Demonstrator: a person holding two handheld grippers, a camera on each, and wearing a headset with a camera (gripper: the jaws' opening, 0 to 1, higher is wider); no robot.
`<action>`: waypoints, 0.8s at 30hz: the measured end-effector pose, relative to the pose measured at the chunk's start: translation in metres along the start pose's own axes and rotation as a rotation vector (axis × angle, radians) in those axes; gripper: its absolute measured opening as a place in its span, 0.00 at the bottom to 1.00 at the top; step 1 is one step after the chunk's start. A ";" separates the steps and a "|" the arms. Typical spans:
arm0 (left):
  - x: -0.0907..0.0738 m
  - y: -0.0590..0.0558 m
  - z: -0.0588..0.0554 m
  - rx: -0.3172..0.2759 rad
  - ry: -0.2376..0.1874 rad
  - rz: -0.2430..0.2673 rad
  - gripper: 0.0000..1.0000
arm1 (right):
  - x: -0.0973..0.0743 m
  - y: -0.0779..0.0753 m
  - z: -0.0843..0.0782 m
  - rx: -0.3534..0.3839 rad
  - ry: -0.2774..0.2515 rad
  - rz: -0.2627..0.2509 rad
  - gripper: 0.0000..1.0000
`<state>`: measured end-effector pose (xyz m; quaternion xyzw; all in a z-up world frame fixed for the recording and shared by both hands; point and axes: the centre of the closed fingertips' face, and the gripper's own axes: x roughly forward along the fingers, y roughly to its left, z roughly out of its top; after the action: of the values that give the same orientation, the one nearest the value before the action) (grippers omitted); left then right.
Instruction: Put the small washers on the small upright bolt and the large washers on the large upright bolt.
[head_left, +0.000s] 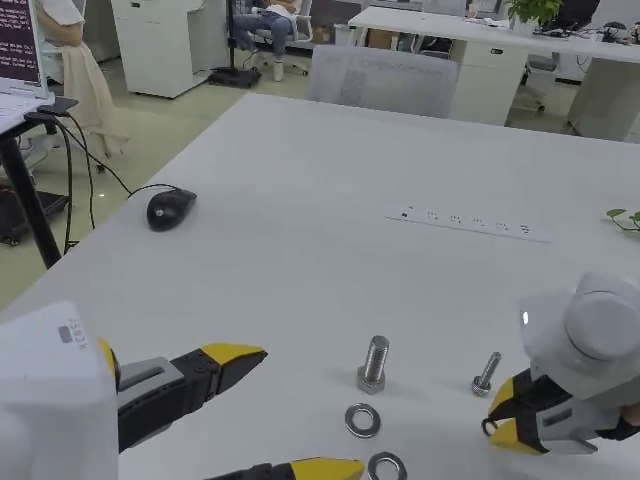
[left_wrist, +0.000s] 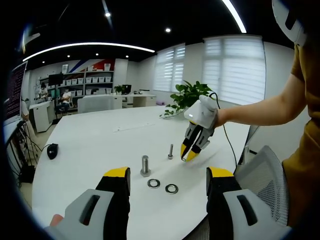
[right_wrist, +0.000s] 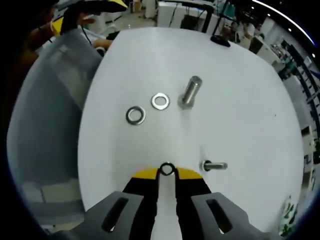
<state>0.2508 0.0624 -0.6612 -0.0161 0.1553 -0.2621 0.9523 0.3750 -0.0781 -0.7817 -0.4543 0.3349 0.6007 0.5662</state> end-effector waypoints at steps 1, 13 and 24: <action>0.000 0.000 0.000 -0.001 -0.001 -0.002 0.61 | -0.002 -0.003 -0.001 0.002 0.002 -0.008 0.12; 0.002 0.000 0.000 -0.002 0.005 -0.004 0.61 | -0.021 -0.039 0.001 0.009 0.003 -0.078 0.12; 0.002 0.004 -0.001 -0.020 0.004 0.010 0.61 | -0.021 -0.059 0.008 -0.015 0.014 -0.096 0.12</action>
<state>0.2542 0.0652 -0.6635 -0.0244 0.1597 -0.2558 0.9531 0.4308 -0.0710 -0.7528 -0.4783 0.3124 0.5720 0.5886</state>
